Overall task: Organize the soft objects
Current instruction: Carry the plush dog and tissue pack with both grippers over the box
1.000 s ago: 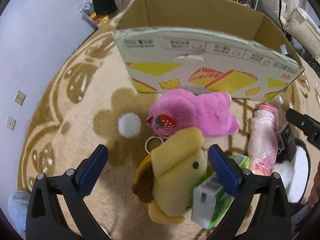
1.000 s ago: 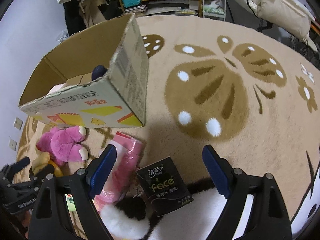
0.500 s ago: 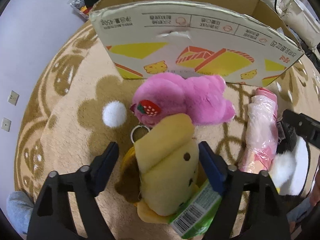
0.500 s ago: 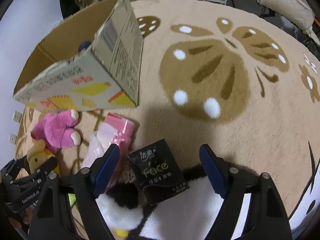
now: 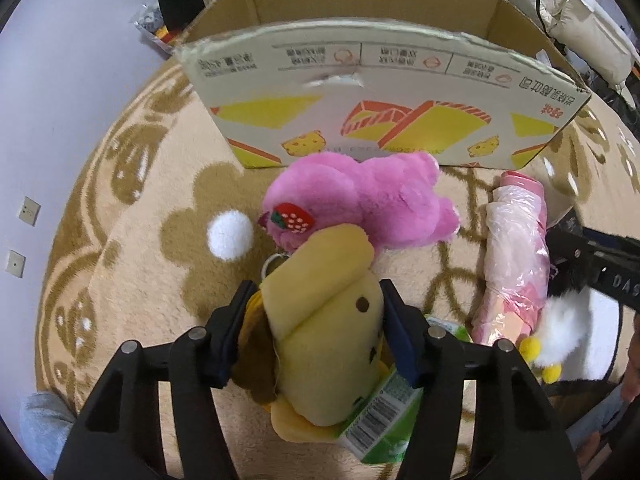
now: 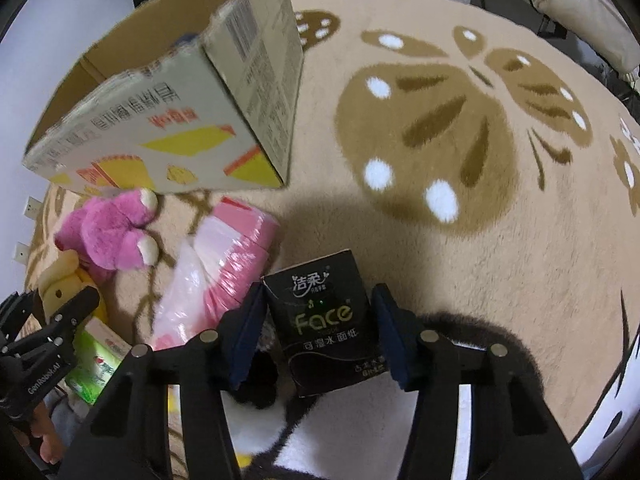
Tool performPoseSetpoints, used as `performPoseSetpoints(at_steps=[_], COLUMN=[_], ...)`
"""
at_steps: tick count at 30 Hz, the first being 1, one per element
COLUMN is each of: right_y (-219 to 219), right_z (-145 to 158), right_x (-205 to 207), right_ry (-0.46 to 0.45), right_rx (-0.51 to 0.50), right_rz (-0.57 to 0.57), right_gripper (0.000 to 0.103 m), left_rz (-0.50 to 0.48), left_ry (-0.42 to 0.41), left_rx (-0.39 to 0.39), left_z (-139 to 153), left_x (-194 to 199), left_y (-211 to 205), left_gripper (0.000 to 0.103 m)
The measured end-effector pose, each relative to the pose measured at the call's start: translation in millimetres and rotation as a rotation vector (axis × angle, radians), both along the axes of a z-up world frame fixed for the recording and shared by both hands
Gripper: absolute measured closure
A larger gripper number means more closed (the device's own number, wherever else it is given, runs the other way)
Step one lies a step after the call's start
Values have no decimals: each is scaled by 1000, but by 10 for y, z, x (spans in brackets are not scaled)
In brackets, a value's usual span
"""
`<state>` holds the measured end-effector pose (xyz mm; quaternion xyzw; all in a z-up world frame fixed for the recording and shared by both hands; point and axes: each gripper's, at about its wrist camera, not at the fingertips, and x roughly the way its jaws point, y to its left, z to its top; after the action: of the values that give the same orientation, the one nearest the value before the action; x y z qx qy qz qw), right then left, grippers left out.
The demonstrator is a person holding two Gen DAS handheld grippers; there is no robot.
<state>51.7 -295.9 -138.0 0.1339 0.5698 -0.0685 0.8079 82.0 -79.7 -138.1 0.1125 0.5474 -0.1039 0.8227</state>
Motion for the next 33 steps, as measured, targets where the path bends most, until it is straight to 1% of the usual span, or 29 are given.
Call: performPoseSetpoints(at_steps=[3, 6, 15, 20, 27, 30, 33], right_y=[17, 42, 129, 160, 263, 286, 293], right_z=[116, 267, 746, 921, 1195, 1285, 1346], right_x=[-22, -62, -141, -177, -211, -210, -200], right_ry=[-60, -124, -309, -411, -529, -570, -600], right_rx=[5, -2, -27, -32, -67, -85, -102], right_rz=[-4, -11, -3, 15, 44, 48, 46], right_gripper=[47, 47, 47, 47, 47, 47, 47], left_rz=[14, 20, 24, 43, 43, 42, 38], left_ry=[-35, -88, -235, -316, -419, -447, -493], left_rx=[7, 8, -21, -40, -34, -43, -40], left_z=[91, 199, 540, 689, 864, 935, 1019], left_x=[-46, -111, -230, -247, -253, -264, -295], left_y=[66, 85, 106, 158, 207, 216, 213], left_gripper=[46, 47, 47, 47, 47, 47, 47])
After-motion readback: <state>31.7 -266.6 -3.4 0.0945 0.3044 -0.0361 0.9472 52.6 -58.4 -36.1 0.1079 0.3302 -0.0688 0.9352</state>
